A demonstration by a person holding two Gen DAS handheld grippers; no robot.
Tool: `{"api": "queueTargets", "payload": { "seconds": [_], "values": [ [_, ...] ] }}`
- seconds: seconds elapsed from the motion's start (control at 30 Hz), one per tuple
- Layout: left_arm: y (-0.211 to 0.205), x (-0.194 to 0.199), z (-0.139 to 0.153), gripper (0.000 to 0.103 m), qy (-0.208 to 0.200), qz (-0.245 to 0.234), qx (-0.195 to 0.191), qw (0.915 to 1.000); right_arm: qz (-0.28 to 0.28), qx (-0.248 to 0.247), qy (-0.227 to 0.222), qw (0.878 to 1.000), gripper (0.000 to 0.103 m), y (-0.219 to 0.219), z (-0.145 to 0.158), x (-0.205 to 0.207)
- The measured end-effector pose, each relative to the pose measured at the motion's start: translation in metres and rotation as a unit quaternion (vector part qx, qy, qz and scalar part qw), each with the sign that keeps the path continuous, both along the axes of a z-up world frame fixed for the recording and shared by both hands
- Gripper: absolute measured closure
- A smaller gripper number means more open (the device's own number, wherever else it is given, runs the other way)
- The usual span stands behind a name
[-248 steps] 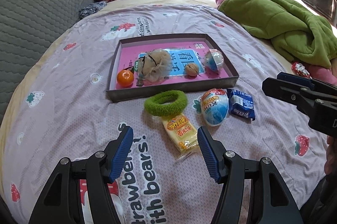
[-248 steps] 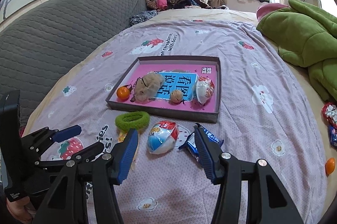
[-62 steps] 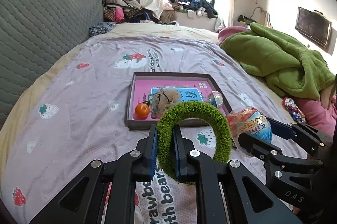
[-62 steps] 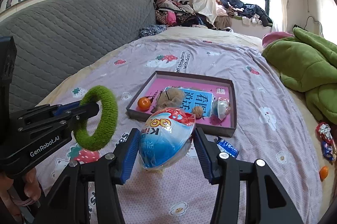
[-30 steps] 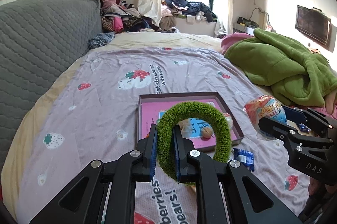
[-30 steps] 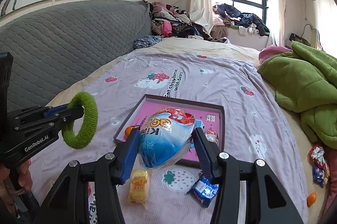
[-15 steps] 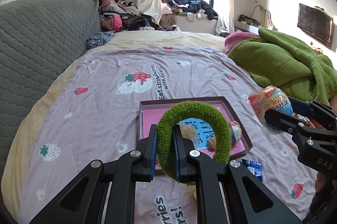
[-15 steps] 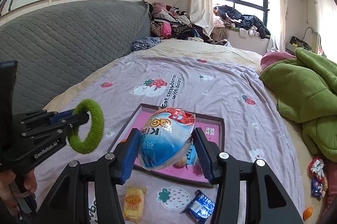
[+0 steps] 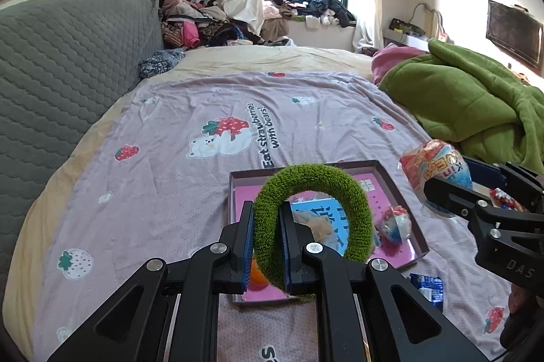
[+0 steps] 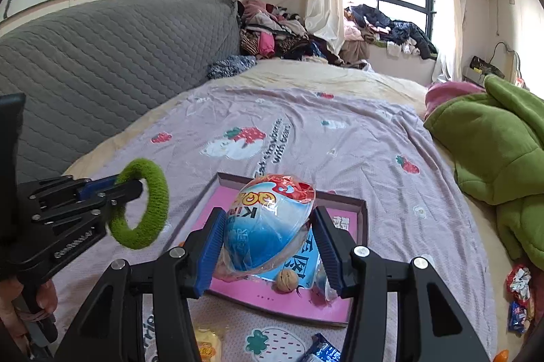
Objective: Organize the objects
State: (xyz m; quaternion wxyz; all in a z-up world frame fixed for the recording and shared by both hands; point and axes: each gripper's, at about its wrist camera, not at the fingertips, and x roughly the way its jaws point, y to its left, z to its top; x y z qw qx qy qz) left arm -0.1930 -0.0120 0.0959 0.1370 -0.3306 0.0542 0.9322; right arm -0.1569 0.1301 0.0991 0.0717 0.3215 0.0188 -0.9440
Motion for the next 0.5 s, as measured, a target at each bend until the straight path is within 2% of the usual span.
{"api": "queueTargets", "payload": {
  "seconds": [0.3, 0.5],
  "values": [
    [0.008, -0.023, -0.028, 0.09, -0.016, 0.005, -0.019, 0.9997, -0.001, -0.002, -0.023, 1.0, 0.051, 0.007, -0.024, -0.028],
    [0.009, -0.045, -0.045, 0.09, -0.033, 0.007, -0.007, 0.9994, -0.003, -0.001, -0.04, 0.999, 0.051, 0.008, -0.042, -0.045]
  ]
}}
